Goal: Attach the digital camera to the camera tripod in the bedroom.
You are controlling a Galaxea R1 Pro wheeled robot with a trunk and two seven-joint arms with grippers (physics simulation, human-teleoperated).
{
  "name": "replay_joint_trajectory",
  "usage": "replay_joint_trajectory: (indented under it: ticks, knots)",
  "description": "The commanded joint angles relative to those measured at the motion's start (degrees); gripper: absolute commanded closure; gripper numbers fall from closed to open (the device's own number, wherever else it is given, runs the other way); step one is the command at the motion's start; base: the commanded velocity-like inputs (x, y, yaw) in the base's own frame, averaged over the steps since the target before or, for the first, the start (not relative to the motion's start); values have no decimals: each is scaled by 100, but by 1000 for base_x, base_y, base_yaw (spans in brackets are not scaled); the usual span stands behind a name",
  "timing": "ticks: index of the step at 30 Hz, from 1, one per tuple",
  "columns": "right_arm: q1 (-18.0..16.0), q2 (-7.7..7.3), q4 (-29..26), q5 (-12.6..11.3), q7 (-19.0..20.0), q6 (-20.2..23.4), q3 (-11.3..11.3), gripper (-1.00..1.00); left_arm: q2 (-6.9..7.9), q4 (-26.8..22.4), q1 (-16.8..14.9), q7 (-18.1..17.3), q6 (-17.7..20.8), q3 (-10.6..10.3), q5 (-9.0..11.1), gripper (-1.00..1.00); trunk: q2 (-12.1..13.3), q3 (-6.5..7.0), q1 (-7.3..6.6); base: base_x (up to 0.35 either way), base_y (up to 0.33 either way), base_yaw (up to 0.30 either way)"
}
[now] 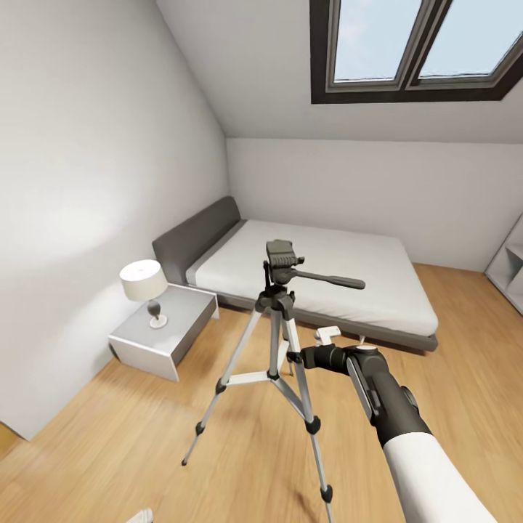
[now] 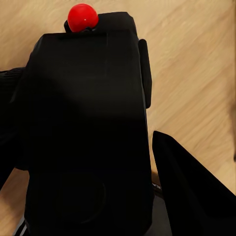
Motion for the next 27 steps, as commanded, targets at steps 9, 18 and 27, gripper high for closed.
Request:
replay_joint_trajectory:
  ticks: [9, 18, 27]
  knots:
    - [-5, 4, 8, 68, 61, 18, -6, -100, 6, -7, -4, 8, -4, -46, 42, 100, -12, -12, 5, 37, 0, 0]
    - [-6, 12, 13, 62, 67, 18, -2, -100, 7, -7, -4, 8, -10, -46, 42, 100, -12, -12, 5, 3, 0, 0]
    - [-4, 17, 21, 58, 73, 18, -2, -100, 12, -1, -4, 8, -8, -47, 42, 100, -12, -12, 5, 1, 0, 0]
